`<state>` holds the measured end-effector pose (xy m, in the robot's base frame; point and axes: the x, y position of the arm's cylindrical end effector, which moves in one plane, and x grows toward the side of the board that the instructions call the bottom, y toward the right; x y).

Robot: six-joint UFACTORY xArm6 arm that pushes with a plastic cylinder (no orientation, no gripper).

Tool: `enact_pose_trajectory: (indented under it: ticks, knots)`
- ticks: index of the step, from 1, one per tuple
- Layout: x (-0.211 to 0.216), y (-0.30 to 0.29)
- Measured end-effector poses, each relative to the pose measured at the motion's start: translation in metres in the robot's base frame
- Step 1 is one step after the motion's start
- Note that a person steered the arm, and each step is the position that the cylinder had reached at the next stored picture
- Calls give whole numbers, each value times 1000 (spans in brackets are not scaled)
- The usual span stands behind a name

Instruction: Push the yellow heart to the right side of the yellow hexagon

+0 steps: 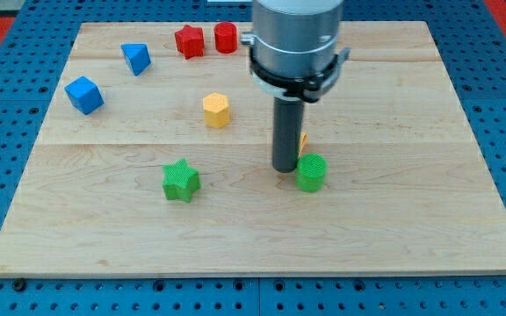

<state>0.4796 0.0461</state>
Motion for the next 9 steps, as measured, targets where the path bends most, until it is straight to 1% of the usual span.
enact_pose_trajectory:
  ticks: [2,3,4,5,6,7,8,9]
  knots:
    - [-49,4]
    - [-66,10]
    - [-93,60]
    - [-102,45]
    - [-61,-24]
    - [-60,-80]
    - [-56,-47]
    - [-27,-2]
